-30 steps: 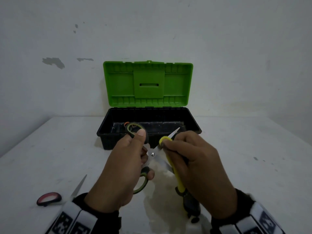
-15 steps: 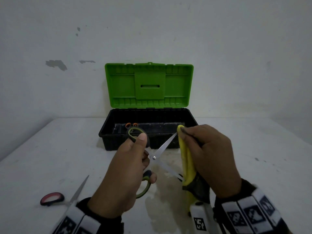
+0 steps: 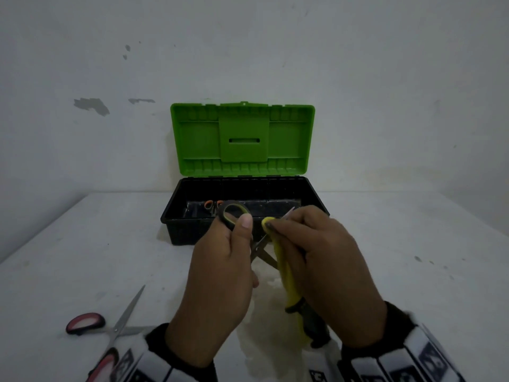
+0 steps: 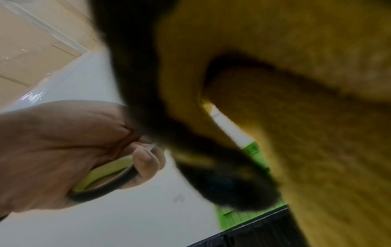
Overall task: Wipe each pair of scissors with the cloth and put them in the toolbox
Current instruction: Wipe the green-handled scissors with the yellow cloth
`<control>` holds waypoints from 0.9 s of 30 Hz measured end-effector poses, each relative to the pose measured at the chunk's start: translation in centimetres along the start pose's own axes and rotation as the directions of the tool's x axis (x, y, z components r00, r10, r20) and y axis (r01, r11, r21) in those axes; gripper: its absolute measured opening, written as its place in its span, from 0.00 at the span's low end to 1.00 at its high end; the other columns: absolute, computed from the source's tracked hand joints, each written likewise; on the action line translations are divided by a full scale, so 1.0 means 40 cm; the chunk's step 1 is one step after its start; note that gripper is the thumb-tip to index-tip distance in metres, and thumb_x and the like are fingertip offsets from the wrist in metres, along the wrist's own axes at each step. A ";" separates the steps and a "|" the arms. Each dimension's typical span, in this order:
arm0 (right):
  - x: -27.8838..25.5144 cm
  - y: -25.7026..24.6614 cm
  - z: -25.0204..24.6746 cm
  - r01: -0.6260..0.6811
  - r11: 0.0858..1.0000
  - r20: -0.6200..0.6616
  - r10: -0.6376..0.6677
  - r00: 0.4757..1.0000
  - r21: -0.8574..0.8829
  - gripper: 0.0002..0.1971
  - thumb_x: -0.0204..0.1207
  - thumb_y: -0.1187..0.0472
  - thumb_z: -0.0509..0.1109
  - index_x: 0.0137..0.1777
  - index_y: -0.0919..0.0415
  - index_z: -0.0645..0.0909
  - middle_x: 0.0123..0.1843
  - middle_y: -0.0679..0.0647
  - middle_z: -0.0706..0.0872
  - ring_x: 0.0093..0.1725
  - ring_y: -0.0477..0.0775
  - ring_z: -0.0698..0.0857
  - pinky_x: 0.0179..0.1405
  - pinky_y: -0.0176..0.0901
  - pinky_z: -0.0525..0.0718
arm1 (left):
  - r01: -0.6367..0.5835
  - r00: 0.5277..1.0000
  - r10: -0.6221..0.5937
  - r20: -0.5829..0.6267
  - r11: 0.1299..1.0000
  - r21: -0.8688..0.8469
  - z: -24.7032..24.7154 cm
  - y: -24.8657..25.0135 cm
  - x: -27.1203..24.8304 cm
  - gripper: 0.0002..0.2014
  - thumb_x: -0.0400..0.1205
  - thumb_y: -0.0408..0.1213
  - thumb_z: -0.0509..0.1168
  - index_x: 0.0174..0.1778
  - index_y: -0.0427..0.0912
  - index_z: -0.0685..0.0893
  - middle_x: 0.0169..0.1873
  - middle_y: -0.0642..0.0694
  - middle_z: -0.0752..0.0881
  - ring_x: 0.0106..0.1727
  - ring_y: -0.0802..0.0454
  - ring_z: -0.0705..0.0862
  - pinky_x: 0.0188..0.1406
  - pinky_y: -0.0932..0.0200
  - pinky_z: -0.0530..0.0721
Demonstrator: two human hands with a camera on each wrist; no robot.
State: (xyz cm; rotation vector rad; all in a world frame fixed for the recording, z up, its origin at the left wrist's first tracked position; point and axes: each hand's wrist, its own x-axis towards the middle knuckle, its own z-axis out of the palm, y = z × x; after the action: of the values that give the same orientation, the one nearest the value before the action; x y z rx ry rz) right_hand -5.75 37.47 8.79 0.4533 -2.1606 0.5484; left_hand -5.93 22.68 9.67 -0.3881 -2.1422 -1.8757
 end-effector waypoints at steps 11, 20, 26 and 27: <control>-0.001 0.013 -0.006 -0.044 0.999 -0.014 0.044 0.999 -0.016 0.10 0.79 0.56 0.68 0.52 0.54 0.90 0.40 0.50 0.84 0.35 0.53 0.81 0.33 0.49 0.83 | -0.211 0.972 0.227 -0.063 0.957 0.197 0.000 -0.018 -0.010 0.14 0.81 0.56 0.52 0.35 0.56 0.75 0.26 0.52 0.78 0.28 0.49 0.83 0.30 0.55 0.80; -0.004 0.018 -0.011 -0.043 0.997 -0.037 0.045 0.998 0.068 0.10 0.80 0.56 0.68 0.53 0.56 0.90 0.41 0.50 0.84 0.36 0.51 0.82 0.34 0.48 0.83 | -0.256 0.959 0.275 -0.068 0.944 0.210 0.003 -0.026 -0.013 0.14 0.84 0.55 0.53 0.35 0.58 0.75 0.26 0.54 0.78 0.27 0.52 0.82 0.29 0.58 0.78; -0.034 -0.010 -0.001 -0.032 0.993 0.009 0.031 0.999 0.116 0.14 0.80 0.56 0.64 0.59 0.56 0.88 0.43 0.50 0.83 0.38 0.52 0.81 0.34 0.50 0.83 | -0.268 0.956 0.287 -0.057 0.939 0.217 0.007 -0.027 -0.010 0.12 0.83 0.54 0.53 0.36 0.57 0.75 0.26 0.52 0.78 0.27 0.51 0.81 0.29 0.57 0.78; -0.034 -0.005 -0.001 -0.032 0.993 0.006 0.031 1.000 0.115 0.14 0.80 0.56 0.64 0.59 0.56 0.88 0.43 0.50 0.83 0.38 0.52 0.82 0.34 0.50 0.84 | -0.271 0.956 0.289 -0.053 0.937 0.221 0.007 -0.029 -0.013 0.12 0.83 0.54 0.53 0.36 0.57 0.75 0.27 0.52 0.78 0.27 0.51 0.81 0.29 0.56 0.79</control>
State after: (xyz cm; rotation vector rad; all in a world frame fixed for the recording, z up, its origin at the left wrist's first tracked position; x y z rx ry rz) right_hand -4.83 37.51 7.78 0.4839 -2.1505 0.6925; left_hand -5.89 22.78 8.36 -0.5264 -2.0778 -1.4676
